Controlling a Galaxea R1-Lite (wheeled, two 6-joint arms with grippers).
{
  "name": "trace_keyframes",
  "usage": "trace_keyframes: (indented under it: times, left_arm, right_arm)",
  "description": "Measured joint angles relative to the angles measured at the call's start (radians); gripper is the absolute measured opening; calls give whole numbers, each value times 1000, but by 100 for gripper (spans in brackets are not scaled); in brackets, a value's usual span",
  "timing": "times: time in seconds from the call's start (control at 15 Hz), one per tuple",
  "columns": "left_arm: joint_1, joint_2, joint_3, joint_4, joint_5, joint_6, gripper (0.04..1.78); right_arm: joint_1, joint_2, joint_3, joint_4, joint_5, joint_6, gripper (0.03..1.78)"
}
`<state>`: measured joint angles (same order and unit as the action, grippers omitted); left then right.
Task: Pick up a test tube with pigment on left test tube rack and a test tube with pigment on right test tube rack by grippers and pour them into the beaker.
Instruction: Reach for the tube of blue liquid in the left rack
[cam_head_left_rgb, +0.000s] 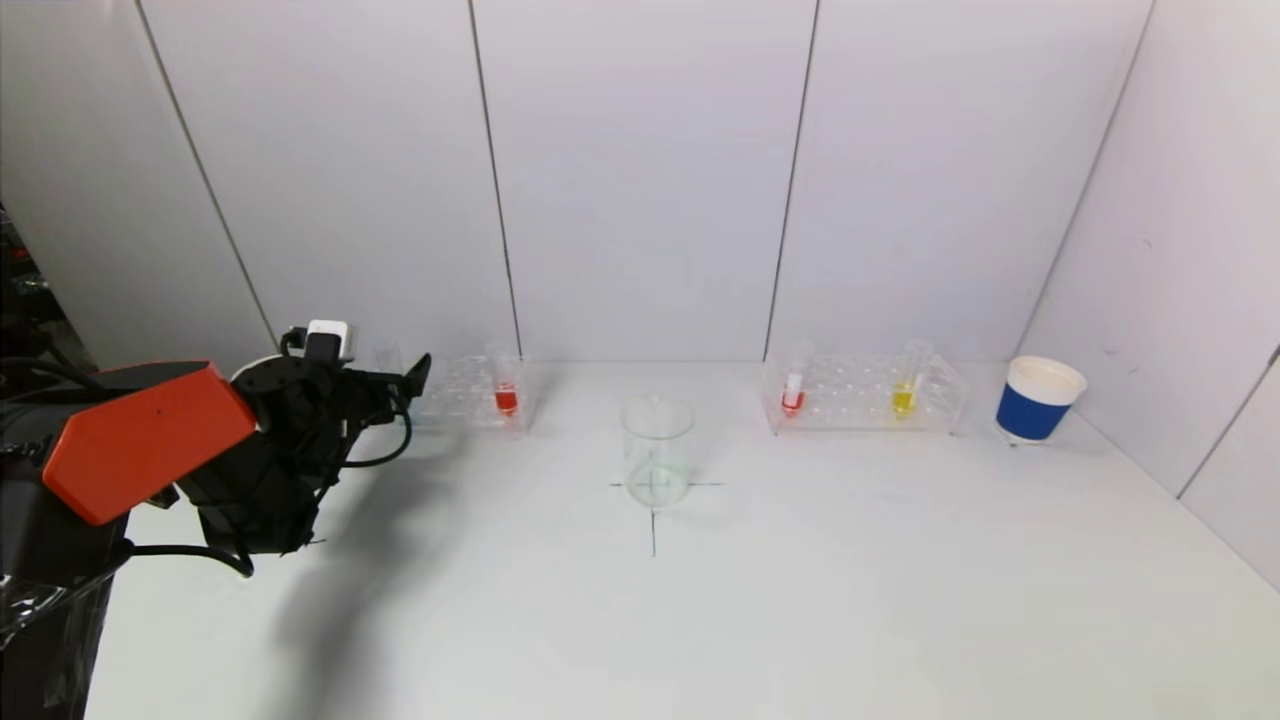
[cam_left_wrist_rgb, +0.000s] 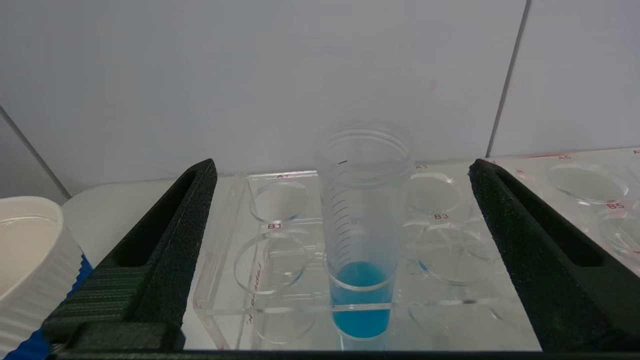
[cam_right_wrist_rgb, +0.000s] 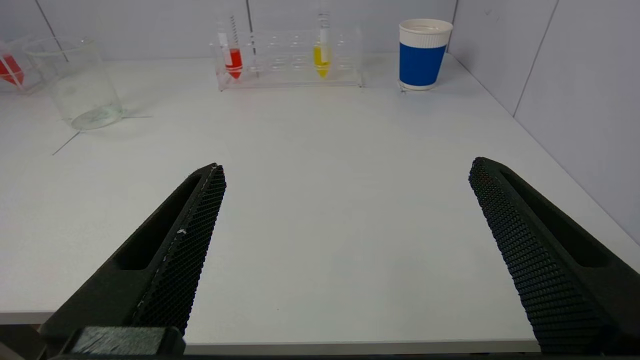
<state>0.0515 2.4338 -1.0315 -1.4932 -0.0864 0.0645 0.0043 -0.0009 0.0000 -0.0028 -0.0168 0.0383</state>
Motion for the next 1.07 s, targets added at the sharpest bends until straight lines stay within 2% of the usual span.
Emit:
trace_keyframes:
  times: [1.07]
  left_arm:
    - [-7,33,-42,4,2,2,176]
  right_arm:
    - [0,0,0,0,0,0,177]
